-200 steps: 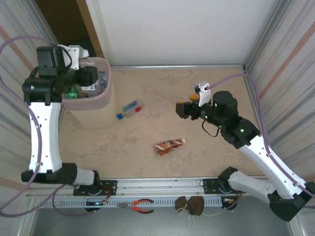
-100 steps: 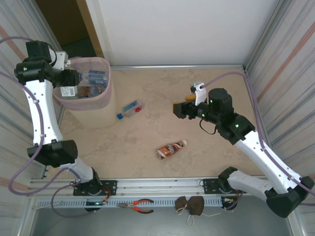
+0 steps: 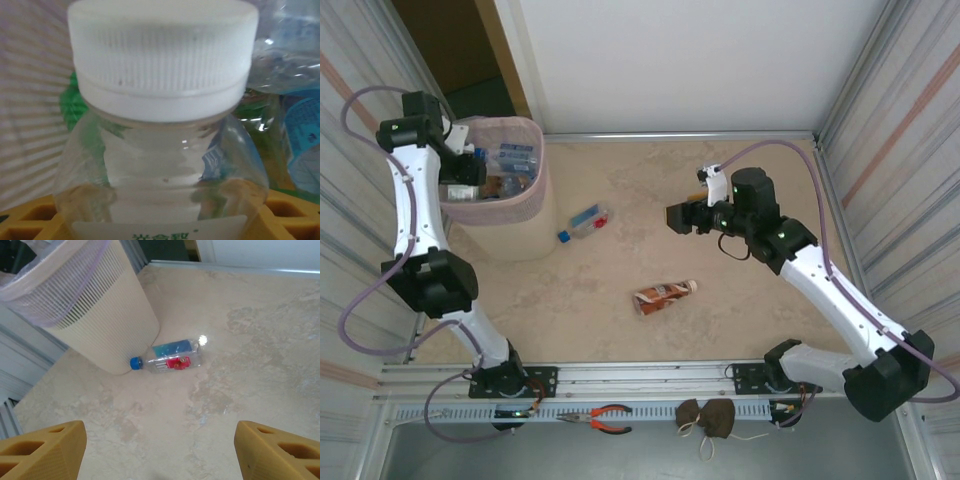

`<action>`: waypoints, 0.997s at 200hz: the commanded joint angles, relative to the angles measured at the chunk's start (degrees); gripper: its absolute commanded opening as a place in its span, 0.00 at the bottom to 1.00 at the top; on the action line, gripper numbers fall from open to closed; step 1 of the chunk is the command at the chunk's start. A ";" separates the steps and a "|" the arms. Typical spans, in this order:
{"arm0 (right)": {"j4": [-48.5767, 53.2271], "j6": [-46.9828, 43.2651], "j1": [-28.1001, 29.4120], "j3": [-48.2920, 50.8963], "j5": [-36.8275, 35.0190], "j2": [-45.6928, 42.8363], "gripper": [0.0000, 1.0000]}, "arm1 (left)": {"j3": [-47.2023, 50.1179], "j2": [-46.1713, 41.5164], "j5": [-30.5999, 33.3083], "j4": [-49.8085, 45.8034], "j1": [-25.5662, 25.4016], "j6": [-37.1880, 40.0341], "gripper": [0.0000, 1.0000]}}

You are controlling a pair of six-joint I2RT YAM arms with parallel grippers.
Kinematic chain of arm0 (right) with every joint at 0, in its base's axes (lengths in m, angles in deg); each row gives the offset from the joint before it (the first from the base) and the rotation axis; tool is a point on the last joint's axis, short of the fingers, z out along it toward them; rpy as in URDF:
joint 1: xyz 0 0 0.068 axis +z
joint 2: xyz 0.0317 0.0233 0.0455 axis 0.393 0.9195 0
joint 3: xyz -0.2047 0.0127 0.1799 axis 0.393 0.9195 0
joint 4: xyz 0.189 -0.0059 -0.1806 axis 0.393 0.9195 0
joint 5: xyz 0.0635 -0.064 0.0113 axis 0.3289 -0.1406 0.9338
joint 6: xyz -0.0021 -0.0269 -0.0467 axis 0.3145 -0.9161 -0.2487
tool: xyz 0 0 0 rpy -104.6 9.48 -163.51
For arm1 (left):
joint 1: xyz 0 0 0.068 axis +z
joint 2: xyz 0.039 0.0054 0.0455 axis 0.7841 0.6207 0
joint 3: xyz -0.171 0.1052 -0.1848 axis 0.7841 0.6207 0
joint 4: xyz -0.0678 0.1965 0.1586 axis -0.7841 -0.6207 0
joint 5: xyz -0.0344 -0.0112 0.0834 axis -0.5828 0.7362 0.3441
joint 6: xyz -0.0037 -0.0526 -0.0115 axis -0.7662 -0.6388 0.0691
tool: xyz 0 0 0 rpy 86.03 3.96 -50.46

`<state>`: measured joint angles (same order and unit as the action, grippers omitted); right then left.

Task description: Put the plastic bottles in the bin

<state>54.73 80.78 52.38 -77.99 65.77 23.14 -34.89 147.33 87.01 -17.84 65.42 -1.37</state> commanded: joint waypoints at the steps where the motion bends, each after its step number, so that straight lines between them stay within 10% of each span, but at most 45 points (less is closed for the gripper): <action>1: -2.49 0.12 -0.82 0.26 3.41 0.87 0.76 | 2.19 0.38 2.00 -0.37 0.42 2.11 0.56; 95: -2.48 0.78 -1.02 0.50 3.15 -1.60 0.76 | -6.49 -4.27 -5.93 0.54 0.54 0.39 0.87; 199: -2.03 2.22 -0.85 0.83 2.06 -3.59 0.75 | -2.36 -5.49 -15.40 1.29 0.50 -0.52 0.45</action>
<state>53.17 81.37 51.61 -77.99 68.30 21.59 -39.63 143.37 76.78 -17.12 65.53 -1.37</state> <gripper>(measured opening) 0.753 0.469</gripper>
